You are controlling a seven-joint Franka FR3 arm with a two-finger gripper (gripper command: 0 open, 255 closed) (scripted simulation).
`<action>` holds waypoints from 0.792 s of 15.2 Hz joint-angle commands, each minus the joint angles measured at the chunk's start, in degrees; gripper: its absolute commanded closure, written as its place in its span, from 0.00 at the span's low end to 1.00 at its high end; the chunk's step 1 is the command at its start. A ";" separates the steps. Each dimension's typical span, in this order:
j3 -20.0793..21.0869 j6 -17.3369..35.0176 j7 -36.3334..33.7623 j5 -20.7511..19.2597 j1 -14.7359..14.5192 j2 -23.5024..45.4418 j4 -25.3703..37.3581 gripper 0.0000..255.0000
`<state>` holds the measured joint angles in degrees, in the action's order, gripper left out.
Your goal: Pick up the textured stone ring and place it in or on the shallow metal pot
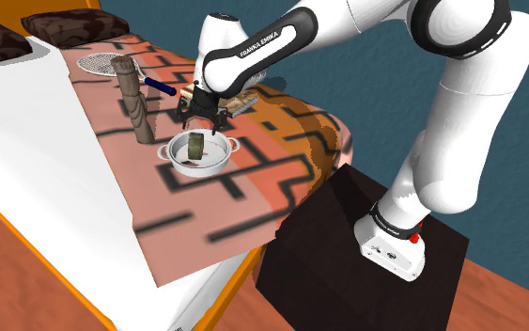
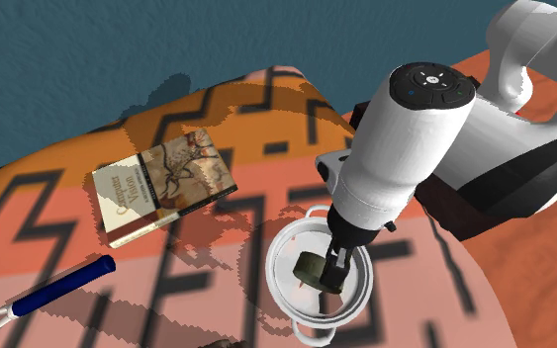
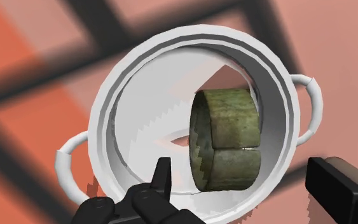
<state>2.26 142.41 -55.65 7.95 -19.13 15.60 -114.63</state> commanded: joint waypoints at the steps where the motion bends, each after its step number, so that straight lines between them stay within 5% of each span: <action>1: -0.08 -1.43 -0.05 -0.08 0.09 -1.48 -0.05 0.00; 4: -0.30 -5.60 -0.20 -0.31 0.35 -5.36 0.21 0.00; 12: -0.30 -5.60 -0.20 -0.31 0.35 -5.36 0.21 0.00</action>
